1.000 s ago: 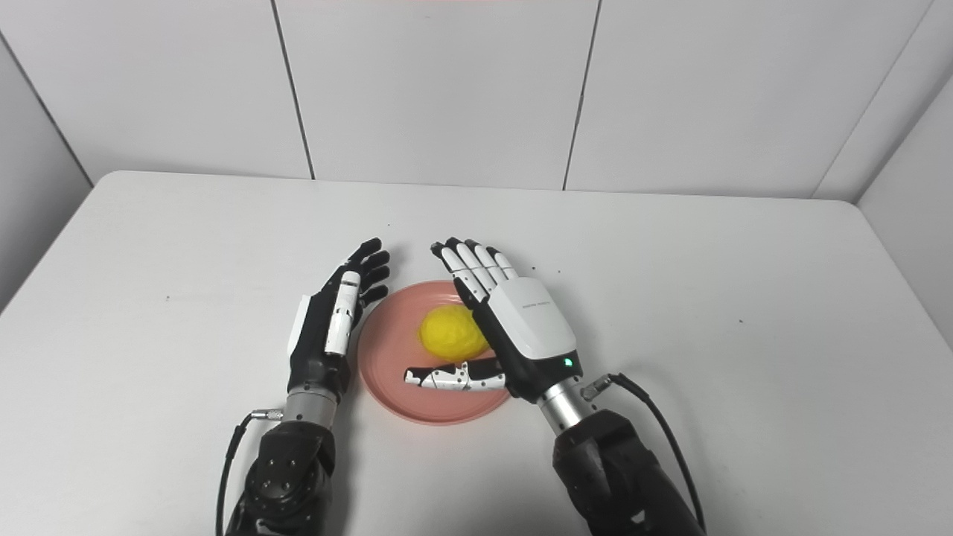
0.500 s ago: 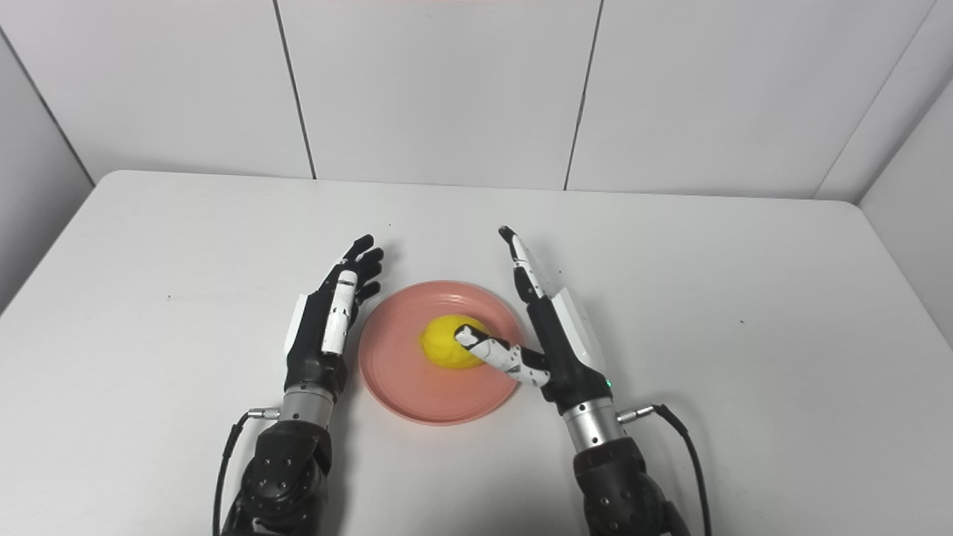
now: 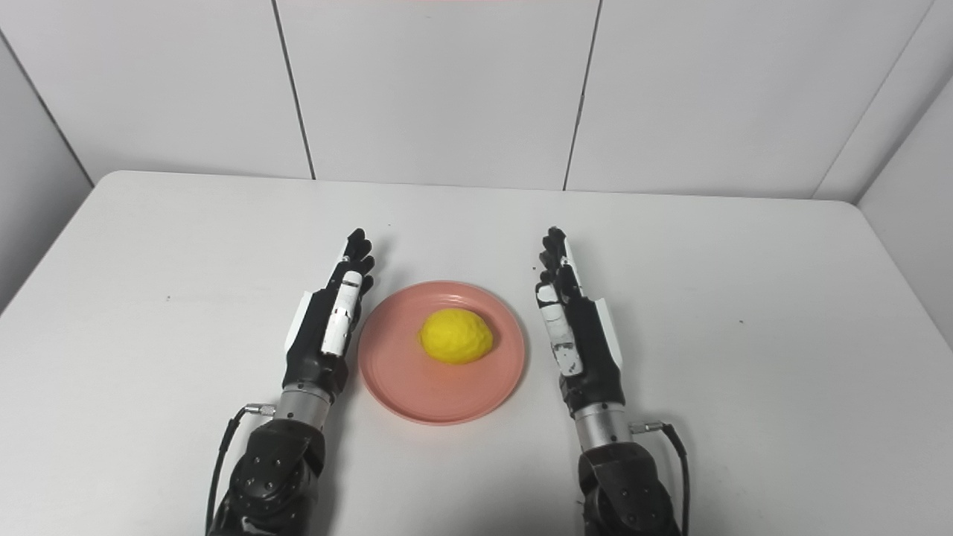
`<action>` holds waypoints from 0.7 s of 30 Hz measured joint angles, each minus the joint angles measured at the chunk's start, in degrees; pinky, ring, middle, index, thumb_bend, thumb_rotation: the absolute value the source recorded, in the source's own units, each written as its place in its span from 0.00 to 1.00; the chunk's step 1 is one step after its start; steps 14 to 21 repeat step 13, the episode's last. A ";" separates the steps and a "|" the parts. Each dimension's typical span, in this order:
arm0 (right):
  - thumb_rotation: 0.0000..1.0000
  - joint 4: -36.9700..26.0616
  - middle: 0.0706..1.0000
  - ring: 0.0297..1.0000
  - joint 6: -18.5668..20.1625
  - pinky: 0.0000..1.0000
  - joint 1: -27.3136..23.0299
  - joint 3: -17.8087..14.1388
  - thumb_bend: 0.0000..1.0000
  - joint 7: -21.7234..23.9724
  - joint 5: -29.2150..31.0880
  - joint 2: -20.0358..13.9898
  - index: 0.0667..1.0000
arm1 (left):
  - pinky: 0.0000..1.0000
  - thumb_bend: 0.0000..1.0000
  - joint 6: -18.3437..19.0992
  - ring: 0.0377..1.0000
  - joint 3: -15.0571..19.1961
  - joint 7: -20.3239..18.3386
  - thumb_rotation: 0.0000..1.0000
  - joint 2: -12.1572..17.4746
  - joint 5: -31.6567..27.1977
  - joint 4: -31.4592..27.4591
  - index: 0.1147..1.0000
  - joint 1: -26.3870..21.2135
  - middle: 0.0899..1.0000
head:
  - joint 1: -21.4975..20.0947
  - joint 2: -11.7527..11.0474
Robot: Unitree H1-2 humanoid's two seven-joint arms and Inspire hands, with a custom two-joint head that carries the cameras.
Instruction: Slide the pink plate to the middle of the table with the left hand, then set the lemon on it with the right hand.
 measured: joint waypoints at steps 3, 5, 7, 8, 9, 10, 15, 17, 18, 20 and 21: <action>1.00 -0.08 1.00 1.00 0.31 1.00 0.60 0.02 0.80 0.14 0.40 0.03 1.00 | 1.00 0.48 1.24 1.00 0.02 -1.39 1.00 0.41 -1.40 -0.37 1.00 0.09 1.00 | 0.00 0.17; 1.00 -0.12 1.00 1.00 0.73 1.00 0.61 -0.01 0.79 0.21 0.85 0.18 1.00 | 1.00 0.52 2.72 1.00 0.00 -2.85 1.00 1.17 -2.74 -0.81 1.00 0.10 1.00 | -0.09 0.35; 1.00 -0.17 1.00 1.00 1.31 1.00 0.60 -0.01 0.79 0.26 1.20 0.22 1.00 | 1.00 0.55 3.70 1.00 0.03 -3.96 1.00 1.83 -3.69 -0.82 1.00 0.10 1.00 | -0.18 0.35; 1.00 -0.17 1.00 1.00 1.72 1.00 0.59 -0.01 0.78 0.28 1.32 0.26 1.00 | 1.00 0.57 3.97 1.00 0.04 -4.41 1.00 2.16 -3.73 -0.73 1.00 0.10 1.00 | -0.26 0.35; 1.00 -0.17 1.00 1.00 2.35 1.00 0.56 -0.01 0.77 0.29 1.55 0.35 1.00 | 1.00 0.57 4.00 1.00 0.09 -4.65 1.00 2.49 -3.83 -0.57 1.00 0.09 1.00 | -0.26 0.35; 1.00 -0.17 1.00 1.00 2.78 1.00 0.56 -0.01 0.77 0.29 1.81 0.46 1.00 | 1.00 0.58 4.00 1.00 0.21 -4.86 1.00 2.78 -4.33 -0.37 1.00 0.07 1.00 | -0.53 0.35; 1.00 -0.17 1.00 1.00 4.36 1.00 0.55 -0.01 0.77 0.29 2.29 0.69 1.00 | 1.00 0.57 4.01 1.00 0.95 -5.26 1.00 3.07 -5.26 0.28 1.00 0.04 1.00 | -0.70 0.53; 1.00 -0.17 1.00 1.00 4.36 1.00 0.55 -0.01 0.77 0.29 2.29 0.69 1.00 | 1.00 0.57 4.01 1.00 0.95 -5.26 1.00 3.07 -5.26 0.28 1.00 0.04 1.00 | -0.70 0.53; 1.00 -0.17 1.00 1.00 4.36 1.00 0.55 -0.01 0.77 0.29 2.29 0.69 1.00 | 1.00 0.57 4.01 1.00 0.95 -5.26 1.00 3.07 -5.26 0.28 1.00 0.04 1.00 | -0.70 0.53; 1.00 -0.17 1.00 1.00 4.36 1.00 0.55 -0.01 0.77 0.29 2.29 0.69 1.00 | 1.00 0.57 4.01 1.00 0.95 -5.26 1.00 3.07 -5.26 0.28 1.00 0.04 1.00 | -0.70 0.53; 1.00 -0.17 1.00 1.00 4.36 1.00 0.55 -0.01 0.77 0.29 2.29 0.69 1.00 | 1.00 0.57 4.01 1.00 0.95 -5.26 1.00 3.07 -5.26 0.28 1.00 0.04 1.00 | -0.70 0.53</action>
